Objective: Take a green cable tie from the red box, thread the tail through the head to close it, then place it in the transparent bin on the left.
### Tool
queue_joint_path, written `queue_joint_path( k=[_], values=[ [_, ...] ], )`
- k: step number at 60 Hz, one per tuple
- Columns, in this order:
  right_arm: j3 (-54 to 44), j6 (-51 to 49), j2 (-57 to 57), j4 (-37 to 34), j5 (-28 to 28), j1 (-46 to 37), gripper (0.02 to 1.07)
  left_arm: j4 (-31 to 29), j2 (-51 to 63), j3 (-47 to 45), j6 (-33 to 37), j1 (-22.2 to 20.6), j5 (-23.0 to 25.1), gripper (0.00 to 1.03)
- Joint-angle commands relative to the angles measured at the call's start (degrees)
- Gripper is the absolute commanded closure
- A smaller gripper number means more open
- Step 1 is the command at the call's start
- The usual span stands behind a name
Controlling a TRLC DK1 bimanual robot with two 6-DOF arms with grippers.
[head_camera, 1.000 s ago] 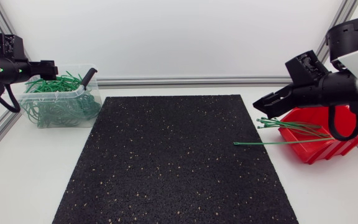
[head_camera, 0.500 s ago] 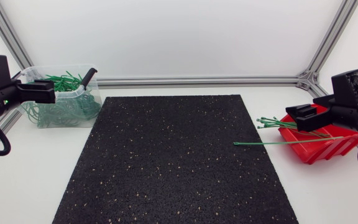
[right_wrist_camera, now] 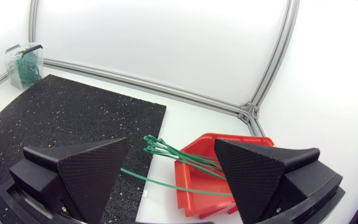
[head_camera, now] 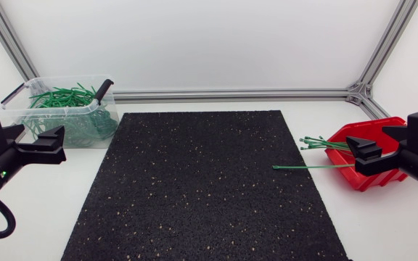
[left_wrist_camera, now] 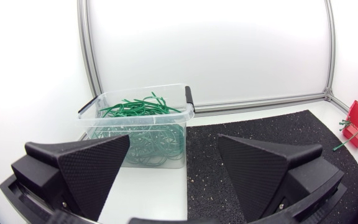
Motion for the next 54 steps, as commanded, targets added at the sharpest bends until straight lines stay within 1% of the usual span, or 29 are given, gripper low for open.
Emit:
queue_joint_path(
  k=[1, 9, 54],
  values=[
    [-3.1, 2.22, -3.08, 1.97, 0.25, -1.02, 0.07, 1.15, -2.82, -3.73, -1.89, -0.57, -0.14, 0.05],
    [-7.67, 4.94, -8.88, 4.34, 0.34, -1.29, 0.07, 2.91, -8.63, -8.65, -1.89, -1.28, -0.23, 0.05],
    [-21.52, 15.33, -30.72, 7.43, 10.0, 9.16, 0.07, -2.46, -30.2, -20.2, -4.61, -1.41, 2.49, 0.05]
  ],
)
